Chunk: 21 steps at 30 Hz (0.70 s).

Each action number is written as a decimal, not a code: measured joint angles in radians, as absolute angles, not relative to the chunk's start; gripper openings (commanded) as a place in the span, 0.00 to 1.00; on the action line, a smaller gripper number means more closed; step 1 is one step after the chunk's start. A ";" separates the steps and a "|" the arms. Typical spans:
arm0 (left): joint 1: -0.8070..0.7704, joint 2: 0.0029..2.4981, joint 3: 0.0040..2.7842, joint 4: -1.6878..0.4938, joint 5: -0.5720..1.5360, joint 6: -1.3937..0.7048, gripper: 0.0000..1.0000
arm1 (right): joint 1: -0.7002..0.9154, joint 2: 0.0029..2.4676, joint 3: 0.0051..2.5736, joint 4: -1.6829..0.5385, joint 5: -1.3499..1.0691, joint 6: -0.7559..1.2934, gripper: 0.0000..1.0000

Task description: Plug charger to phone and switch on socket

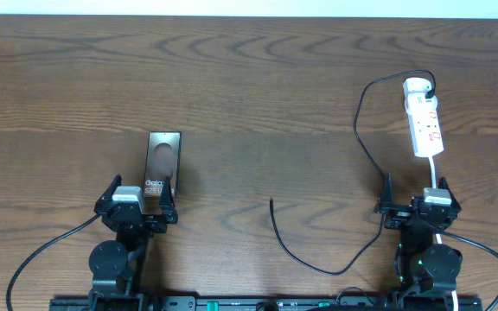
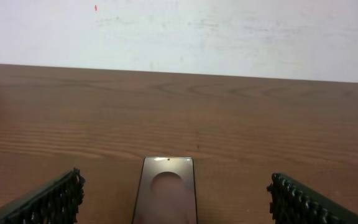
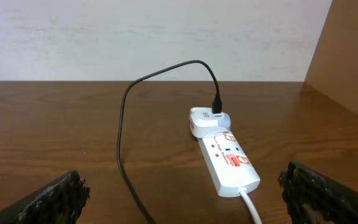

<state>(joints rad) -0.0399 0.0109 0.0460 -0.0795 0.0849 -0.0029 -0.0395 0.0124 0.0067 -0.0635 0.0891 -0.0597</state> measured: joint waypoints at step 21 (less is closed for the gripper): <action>-0.040 0.081 0.131 -0.051 0.099 -0.052 0.94 | -0.039 0.012 0.007 -0.064 0.089 -0.060 0.99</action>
